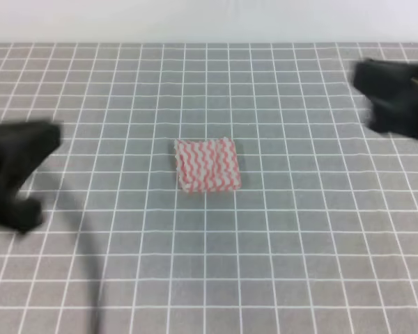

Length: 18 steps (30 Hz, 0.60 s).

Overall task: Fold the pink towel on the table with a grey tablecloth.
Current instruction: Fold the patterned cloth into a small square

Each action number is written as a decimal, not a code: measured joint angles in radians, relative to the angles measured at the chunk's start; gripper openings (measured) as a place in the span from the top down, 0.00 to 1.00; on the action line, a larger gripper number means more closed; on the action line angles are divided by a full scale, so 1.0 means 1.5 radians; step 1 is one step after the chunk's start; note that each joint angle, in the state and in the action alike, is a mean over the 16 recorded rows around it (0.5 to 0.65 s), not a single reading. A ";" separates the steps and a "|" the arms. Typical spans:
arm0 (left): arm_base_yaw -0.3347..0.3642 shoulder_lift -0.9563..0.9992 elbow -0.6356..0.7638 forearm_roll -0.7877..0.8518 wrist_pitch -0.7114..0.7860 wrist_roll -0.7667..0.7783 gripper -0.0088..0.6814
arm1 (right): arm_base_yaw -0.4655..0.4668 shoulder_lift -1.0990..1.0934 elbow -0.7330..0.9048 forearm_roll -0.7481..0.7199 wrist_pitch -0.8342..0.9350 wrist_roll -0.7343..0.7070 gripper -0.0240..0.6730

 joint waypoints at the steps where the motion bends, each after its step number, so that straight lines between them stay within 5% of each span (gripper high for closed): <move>1: 0.000 -0.029 0.019 0.010 0.000 -0.018 0.99 | 0.000 -0.035 0.025 0.000 -0.007 0.000 0.99; 9: 0.000 -0.213 0.132 0.121 0.050 -0.162 0.99 | 0.000 -0.269 0.166 -0.005 -0.024 -0.001 0.99; 18: 0.000 -0.297 0.179 0.196 0.219 -0.248 0.99 | 0.000 -0.381 0.222 -0.005 0.007 -0.001 0.99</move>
